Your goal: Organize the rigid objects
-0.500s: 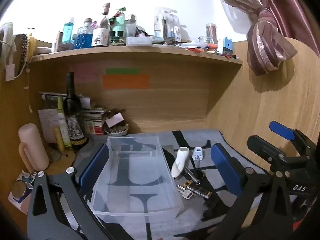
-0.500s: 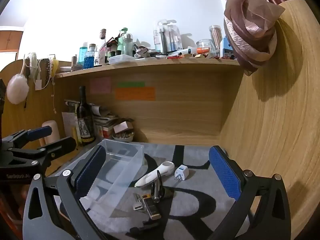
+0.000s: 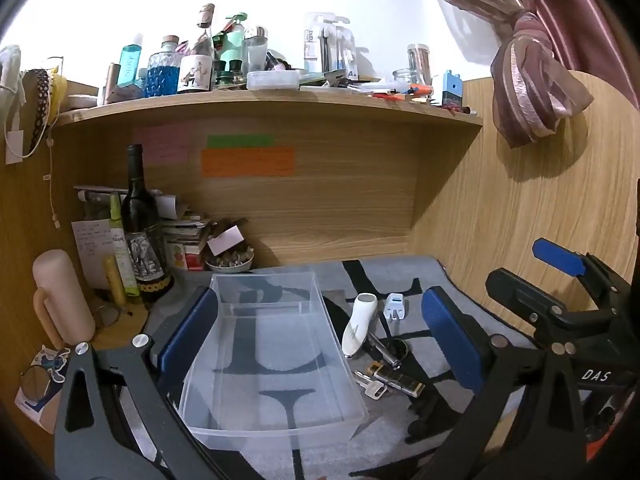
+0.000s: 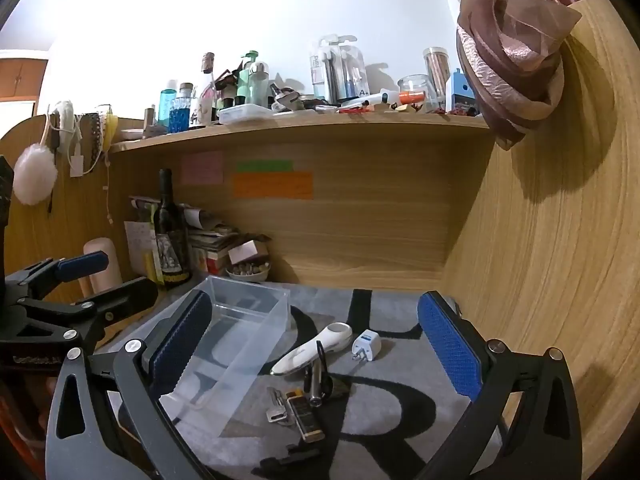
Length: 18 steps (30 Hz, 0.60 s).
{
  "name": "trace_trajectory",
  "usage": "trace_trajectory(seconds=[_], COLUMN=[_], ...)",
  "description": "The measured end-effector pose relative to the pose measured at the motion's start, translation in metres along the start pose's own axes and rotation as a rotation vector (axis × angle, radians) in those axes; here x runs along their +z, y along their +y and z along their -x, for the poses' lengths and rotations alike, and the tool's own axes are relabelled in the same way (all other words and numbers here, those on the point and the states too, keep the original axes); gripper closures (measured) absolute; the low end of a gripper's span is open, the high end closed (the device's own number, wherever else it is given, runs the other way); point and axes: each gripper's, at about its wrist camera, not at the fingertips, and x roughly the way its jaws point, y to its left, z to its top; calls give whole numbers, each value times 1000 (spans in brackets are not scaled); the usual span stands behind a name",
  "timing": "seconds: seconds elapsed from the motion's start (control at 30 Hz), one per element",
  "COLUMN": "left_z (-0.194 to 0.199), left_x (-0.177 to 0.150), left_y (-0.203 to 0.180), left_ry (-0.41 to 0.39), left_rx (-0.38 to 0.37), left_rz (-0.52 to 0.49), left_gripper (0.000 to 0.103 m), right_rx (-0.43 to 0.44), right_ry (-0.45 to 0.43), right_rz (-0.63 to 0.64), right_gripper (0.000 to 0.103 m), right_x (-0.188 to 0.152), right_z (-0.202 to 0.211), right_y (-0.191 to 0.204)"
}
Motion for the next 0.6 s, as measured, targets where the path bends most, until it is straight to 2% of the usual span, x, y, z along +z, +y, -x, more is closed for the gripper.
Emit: trace_trajectory(seconds=[0.6], left_z=[2], left_x=[5], left_y=[6], left_ry=[10], left_rx=[-28], left_rz=[-1], left_gripper=[0], right_rx=[0], right_ry=[-6], right_rz=[1], right_gripper=[0], right_x=[2], right_z=[3], right_y=[-1])
